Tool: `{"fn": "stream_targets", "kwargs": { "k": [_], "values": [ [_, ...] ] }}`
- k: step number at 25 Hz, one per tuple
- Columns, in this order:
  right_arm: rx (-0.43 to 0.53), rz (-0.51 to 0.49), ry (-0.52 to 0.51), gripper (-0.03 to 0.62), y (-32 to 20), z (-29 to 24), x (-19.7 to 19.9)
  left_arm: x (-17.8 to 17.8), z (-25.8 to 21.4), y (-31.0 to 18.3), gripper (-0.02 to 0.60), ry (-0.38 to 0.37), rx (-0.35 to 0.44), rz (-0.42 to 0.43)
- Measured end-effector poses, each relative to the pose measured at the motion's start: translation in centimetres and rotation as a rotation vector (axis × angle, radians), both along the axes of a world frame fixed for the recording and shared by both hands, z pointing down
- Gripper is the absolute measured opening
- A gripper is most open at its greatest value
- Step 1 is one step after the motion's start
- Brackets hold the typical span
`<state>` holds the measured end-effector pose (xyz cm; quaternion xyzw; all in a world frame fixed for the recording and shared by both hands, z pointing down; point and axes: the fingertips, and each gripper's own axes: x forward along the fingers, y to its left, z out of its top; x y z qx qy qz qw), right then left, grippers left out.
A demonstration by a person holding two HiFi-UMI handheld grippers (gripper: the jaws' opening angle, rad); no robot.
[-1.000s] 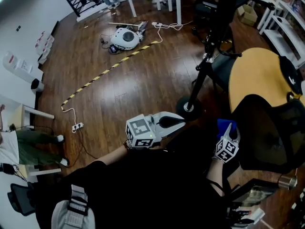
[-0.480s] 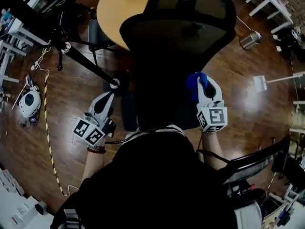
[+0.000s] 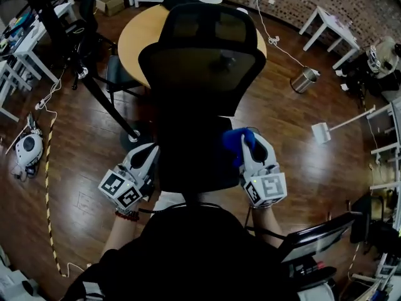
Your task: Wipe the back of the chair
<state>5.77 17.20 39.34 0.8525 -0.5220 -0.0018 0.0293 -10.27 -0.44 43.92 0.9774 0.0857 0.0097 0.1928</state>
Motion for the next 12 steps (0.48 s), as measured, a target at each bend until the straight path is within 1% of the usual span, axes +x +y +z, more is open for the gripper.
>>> {"fn": "stream_targets", "kwargs": {
  "k": [3,4,6,9,12],
  "values": [
    [0.012,0.044,0.076,0.037,5.7,-1.0,-2.1,-2.4,1.3,6.2,0.006,-0.049,-0.002,-0.009],
    [0.013,0.058,0.086,0.037,7.5,-0.8,-2.3,-3.0,1.8,8.0,0.006,-0.068,0.001,-0.010],
    [0.002,0.069,0.061,0.037,9.9,0.2,-2.8,-4.4,2.2,10.6,0.006,-0.088,-0.005,-0.024],
    [-0.012,0.059,-0.002,0.037,10.8,1.7,-5.1,-7.9,2.1,11.7,0.006,-0.095,-0.009,-0.053],
    [0.023,0.042,-0.007,0.037,10.2,0.4,-7.8,-10.4,1.8,10.5,0.006,-0.105,0.024,-0.085]
  ]
}}
